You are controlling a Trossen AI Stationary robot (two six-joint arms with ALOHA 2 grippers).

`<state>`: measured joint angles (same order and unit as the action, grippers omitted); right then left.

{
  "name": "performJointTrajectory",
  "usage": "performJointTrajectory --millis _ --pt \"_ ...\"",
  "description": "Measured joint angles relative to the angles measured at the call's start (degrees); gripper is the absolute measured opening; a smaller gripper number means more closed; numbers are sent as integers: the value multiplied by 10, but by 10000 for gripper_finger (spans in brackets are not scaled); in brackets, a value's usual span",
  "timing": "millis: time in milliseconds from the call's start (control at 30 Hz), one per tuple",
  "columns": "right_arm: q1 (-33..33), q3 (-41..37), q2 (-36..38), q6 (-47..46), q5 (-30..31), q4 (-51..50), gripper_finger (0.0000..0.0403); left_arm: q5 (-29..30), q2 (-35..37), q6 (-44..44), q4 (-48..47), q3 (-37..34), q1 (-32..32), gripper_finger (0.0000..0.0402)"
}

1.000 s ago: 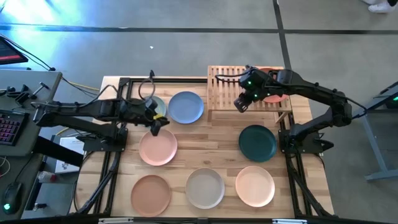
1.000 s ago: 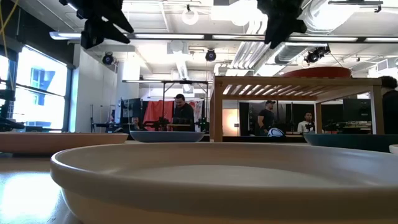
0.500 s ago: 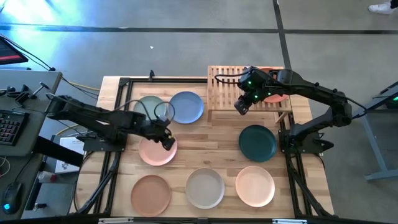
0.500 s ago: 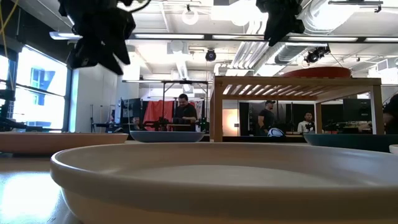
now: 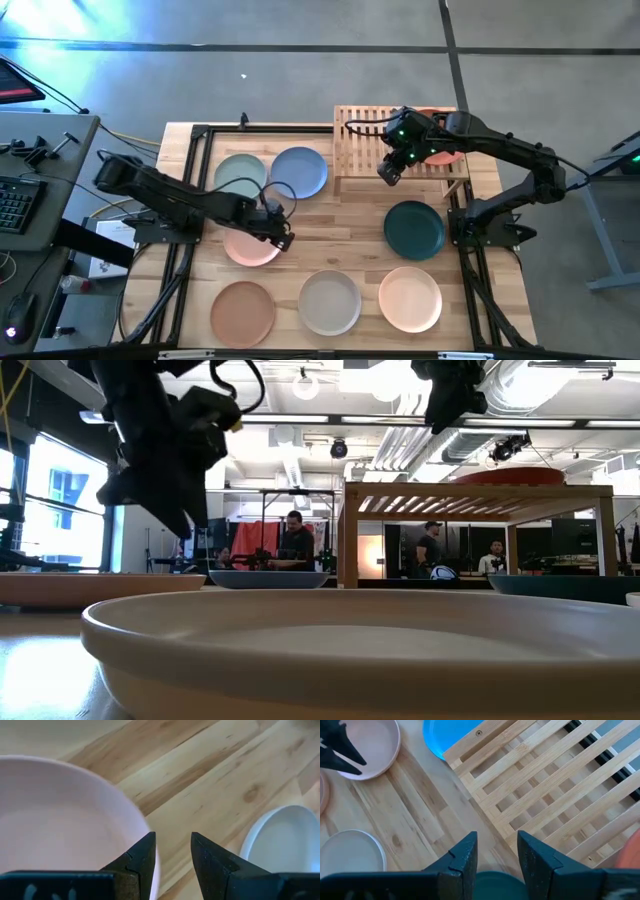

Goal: Place and stack plates onto a shelf
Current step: Stack the light pink plate on top of the orange plate onto the shelf

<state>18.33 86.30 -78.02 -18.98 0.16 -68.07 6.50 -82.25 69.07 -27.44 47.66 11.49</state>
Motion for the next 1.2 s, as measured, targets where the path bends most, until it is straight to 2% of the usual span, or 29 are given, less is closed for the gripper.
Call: performJointTrajectory --millis 1200 --pt "0 0 0 13 8 0 114 -5 -126 54 31 1 26 113"
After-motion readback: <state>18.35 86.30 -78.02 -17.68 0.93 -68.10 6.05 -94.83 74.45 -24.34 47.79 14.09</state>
